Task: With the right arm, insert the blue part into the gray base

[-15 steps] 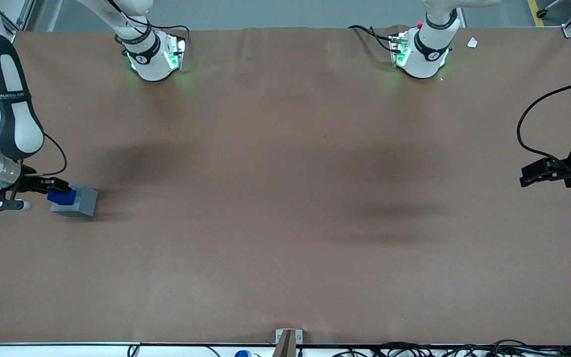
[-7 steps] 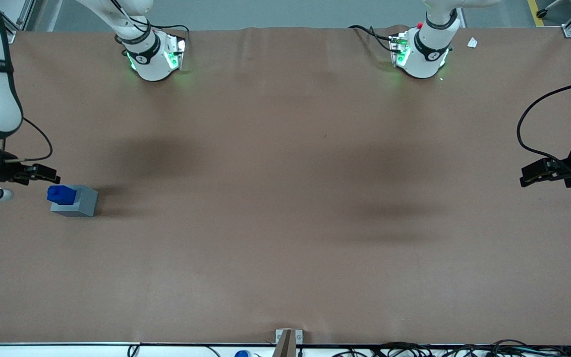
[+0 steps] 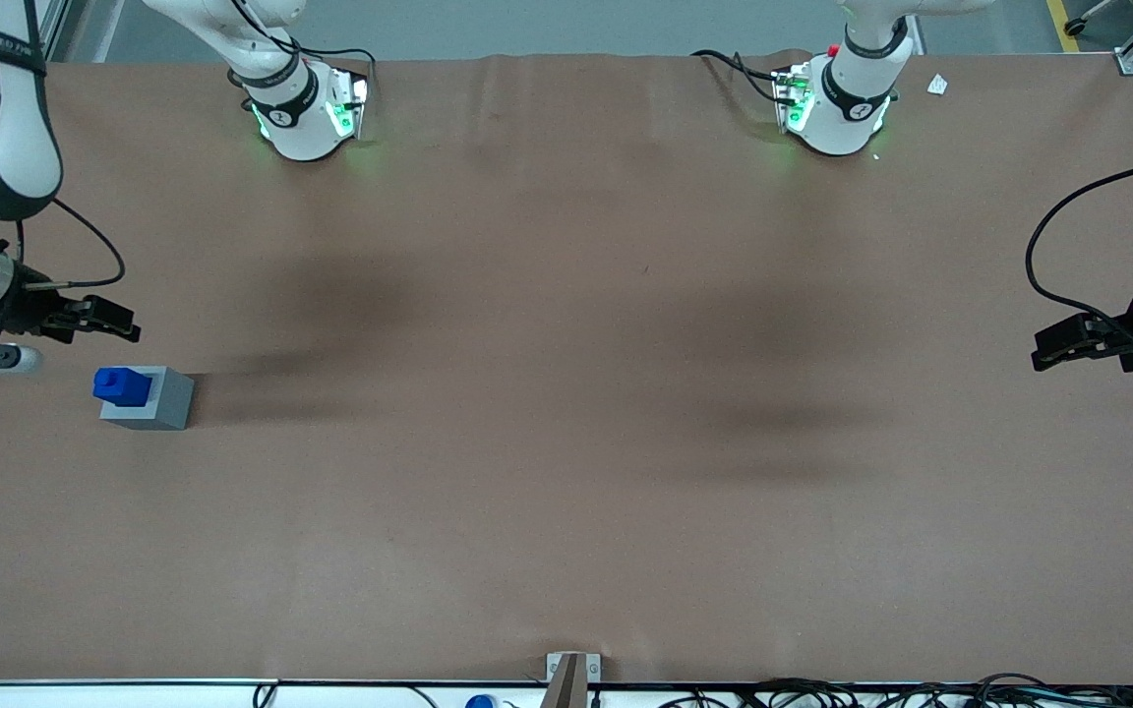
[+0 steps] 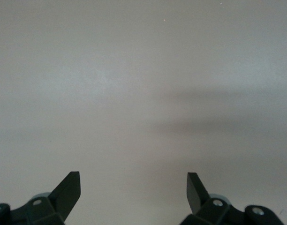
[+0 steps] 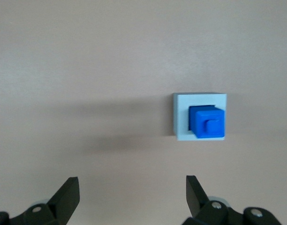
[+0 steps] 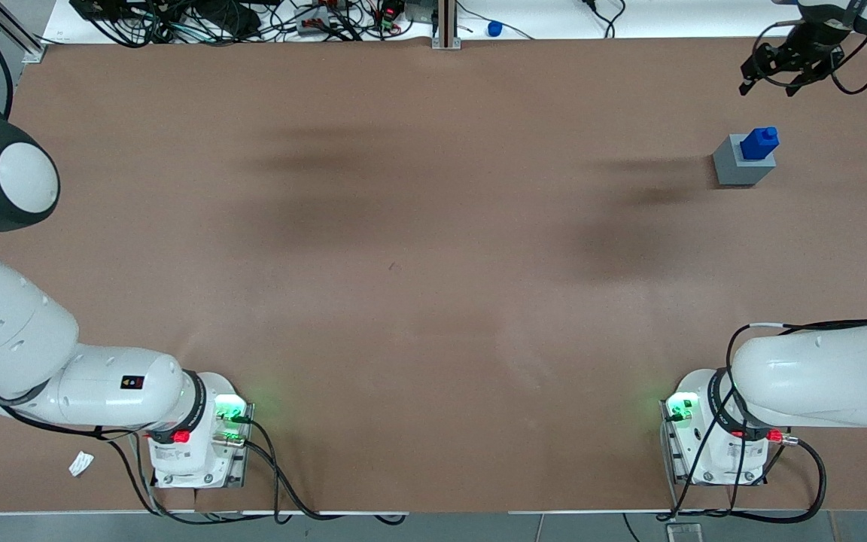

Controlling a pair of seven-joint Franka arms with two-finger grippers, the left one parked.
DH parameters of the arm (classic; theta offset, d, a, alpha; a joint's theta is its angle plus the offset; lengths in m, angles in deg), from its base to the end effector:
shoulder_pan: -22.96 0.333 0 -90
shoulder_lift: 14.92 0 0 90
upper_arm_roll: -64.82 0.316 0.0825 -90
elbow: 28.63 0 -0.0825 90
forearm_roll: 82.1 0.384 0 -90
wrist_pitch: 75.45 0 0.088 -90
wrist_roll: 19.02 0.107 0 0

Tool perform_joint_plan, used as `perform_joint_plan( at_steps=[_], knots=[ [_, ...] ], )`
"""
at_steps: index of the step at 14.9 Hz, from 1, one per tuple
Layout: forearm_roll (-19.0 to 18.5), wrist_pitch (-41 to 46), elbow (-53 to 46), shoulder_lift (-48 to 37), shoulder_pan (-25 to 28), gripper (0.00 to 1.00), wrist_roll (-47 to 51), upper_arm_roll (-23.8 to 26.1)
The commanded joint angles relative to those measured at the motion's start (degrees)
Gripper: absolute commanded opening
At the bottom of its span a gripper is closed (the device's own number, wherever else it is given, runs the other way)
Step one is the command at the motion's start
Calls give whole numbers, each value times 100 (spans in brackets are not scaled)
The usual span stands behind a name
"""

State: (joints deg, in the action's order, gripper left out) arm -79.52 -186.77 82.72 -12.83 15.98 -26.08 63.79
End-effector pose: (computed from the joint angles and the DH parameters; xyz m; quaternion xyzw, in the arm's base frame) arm 0.5580 -0.0754 0.4586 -0.9995 0.0169 0.0156 0.0227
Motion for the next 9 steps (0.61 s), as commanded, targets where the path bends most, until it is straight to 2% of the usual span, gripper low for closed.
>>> perform_joint_plan(
  at_steps=[1, 3, 9],
  knots=[
    [-47, 145, 115, -358, 222, 100, 345, -12],
    [-39, 198, 54, -482, 249, 100, 345, -3],
    [-39, 1121, -1062, -473, 293, 100, 363, 14]
  ],
)
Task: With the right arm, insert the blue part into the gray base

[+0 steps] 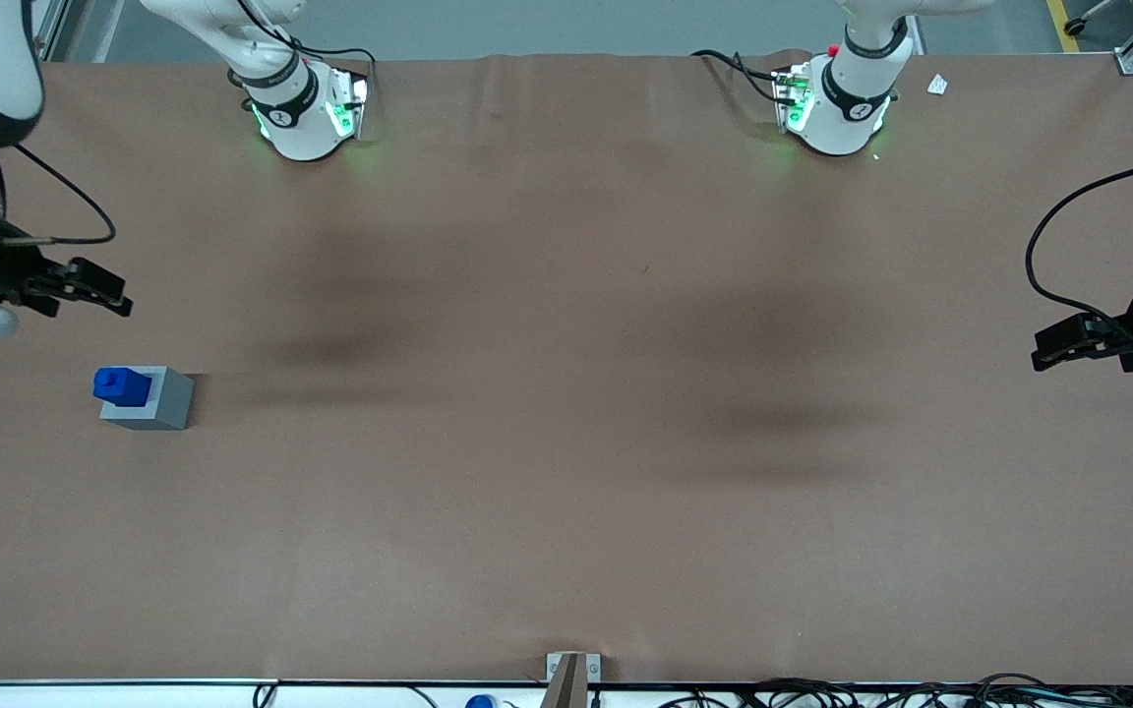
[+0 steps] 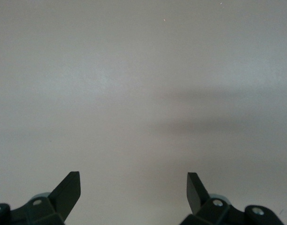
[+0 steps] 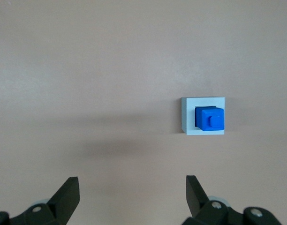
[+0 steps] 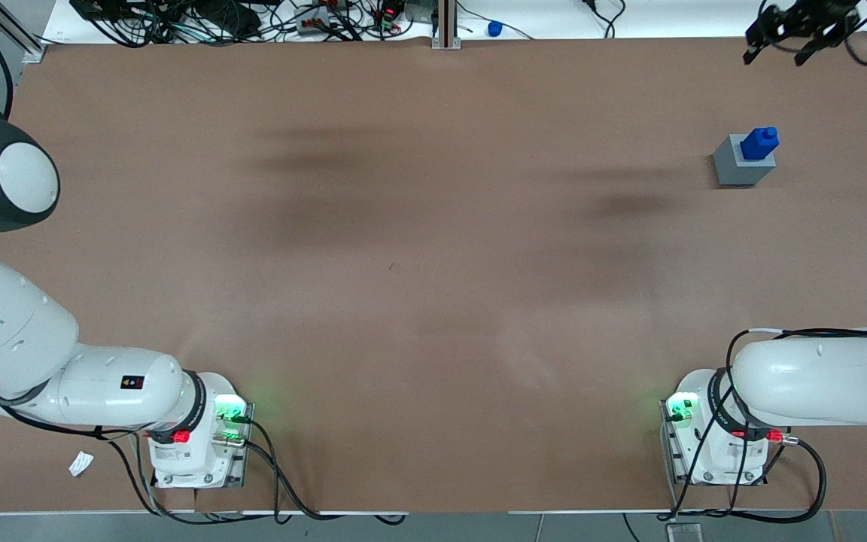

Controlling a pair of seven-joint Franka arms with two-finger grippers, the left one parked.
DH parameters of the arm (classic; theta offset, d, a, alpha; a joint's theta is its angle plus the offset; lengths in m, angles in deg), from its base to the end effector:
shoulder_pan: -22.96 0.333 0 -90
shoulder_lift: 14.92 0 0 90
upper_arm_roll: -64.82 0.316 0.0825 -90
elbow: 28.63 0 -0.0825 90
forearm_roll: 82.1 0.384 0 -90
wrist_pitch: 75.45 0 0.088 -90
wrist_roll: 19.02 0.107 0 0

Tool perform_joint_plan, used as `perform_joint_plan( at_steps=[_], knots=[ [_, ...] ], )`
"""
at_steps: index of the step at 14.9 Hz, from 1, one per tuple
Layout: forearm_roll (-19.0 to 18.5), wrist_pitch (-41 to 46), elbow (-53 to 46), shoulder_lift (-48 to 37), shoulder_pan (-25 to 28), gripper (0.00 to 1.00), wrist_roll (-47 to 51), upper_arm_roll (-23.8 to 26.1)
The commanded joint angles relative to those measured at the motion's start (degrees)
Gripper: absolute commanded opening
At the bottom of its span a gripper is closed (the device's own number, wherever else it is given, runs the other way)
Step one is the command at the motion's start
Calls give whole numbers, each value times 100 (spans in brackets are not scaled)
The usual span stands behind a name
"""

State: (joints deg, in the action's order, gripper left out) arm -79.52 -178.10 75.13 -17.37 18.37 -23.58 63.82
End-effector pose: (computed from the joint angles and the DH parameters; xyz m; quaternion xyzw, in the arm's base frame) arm 0.5499 -0.0501 0.5530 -0.9996 0.0137 -0.0136 0.0213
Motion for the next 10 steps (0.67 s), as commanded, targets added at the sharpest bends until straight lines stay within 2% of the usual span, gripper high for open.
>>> perform_joint_plan(
  at_steps=[1, 10],
  knots=[
    [-38, 263, -330, -45, 72, 100, 139, 12],
    [-56, 1212, -1253, -54, 54, 100, 139, -15]
  ],
)
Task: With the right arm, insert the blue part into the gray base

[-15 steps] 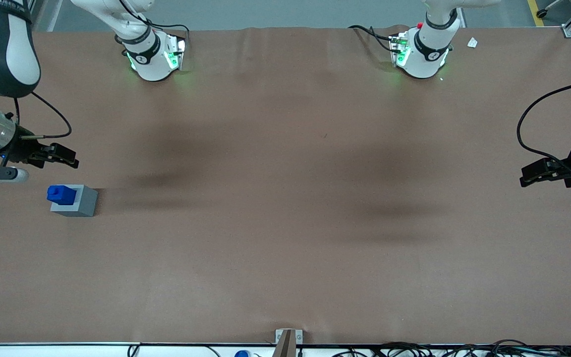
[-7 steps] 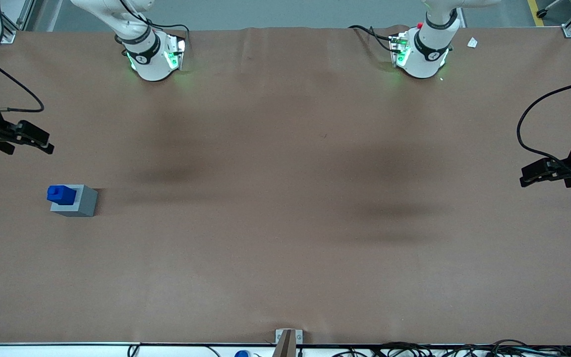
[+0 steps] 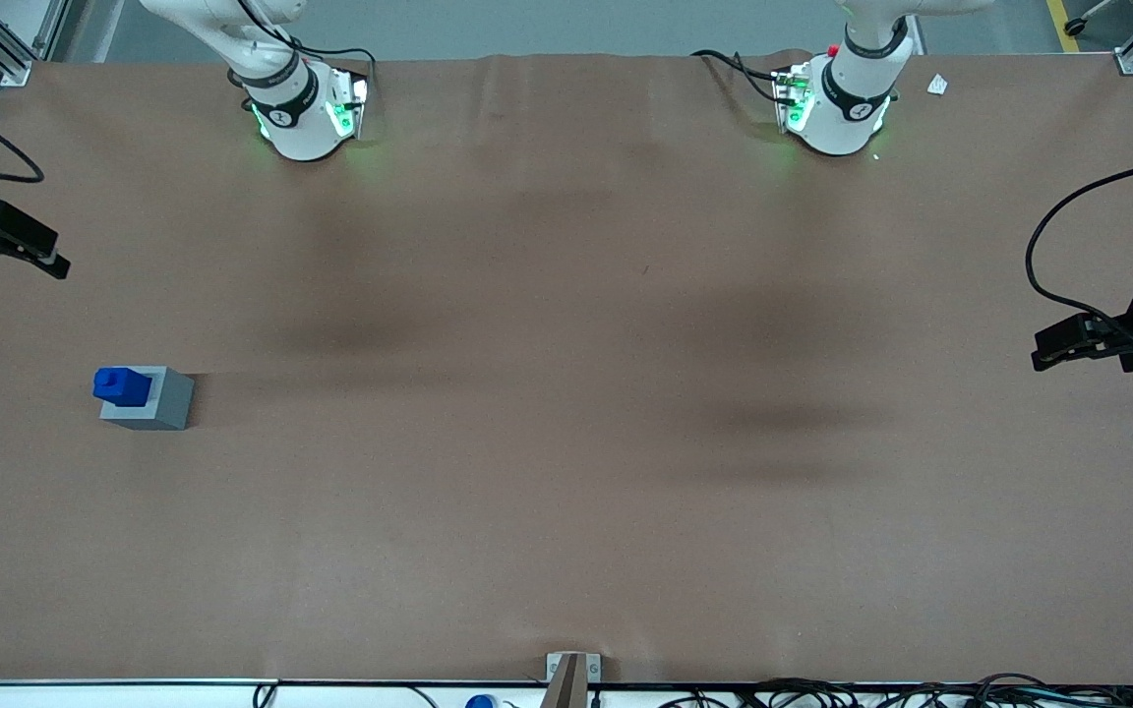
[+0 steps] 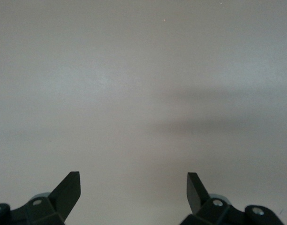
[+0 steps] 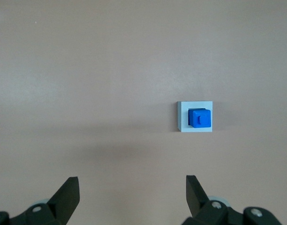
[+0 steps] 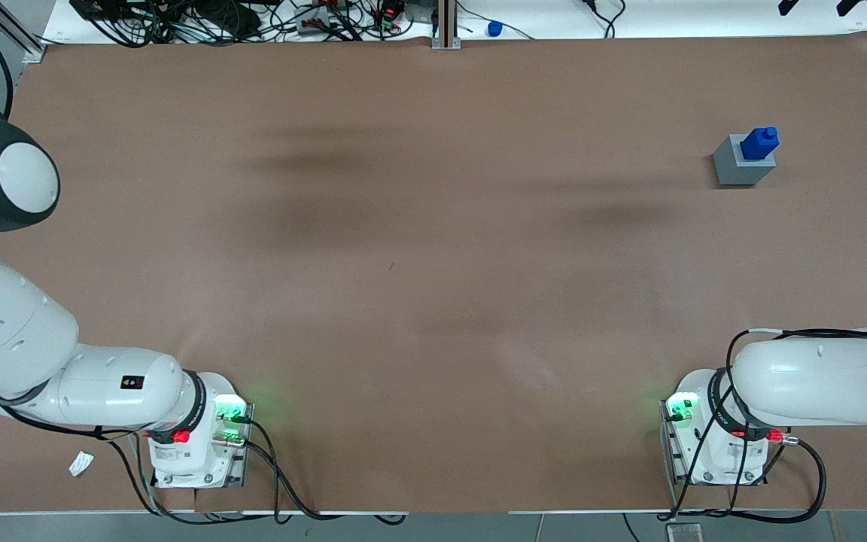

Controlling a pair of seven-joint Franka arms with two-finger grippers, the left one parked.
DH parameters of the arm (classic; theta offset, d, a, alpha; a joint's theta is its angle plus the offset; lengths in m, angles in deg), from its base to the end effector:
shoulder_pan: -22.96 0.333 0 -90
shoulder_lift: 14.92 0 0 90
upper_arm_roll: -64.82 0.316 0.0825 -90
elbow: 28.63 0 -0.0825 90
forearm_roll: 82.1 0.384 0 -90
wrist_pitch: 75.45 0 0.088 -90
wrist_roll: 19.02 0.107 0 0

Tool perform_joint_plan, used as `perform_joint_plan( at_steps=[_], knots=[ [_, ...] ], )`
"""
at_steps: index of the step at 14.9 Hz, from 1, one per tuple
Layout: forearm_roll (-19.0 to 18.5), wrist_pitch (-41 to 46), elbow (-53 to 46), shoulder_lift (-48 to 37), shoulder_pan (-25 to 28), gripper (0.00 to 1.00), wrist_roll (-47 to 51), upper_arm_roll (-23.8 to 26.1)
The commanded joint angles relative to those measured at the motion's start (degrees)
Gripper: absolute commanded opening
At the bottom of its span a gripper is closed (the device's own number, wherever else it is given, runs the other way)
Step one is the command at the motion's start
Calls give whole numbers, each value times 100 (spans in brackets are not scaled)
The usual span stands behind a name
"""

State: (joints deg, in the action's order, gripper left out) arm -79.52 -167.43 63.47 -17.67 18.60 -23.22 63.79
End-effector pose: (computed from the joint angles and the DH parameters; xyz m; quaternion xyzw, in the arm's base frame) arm 0.5411 -0.0466 0.6367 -0.9994 0.0106 -0.0248 0.0209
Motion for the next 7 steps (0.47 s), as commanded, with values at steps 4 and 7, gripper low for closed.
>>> perform_joint_plan(
  at_steps=[4, 7],
  knots=[
    [-161, 339, -342, 3, 32, 100, 112, -3],
    [-240, 356, -412, 3, 49, 100, 182, 6]
  ],
)
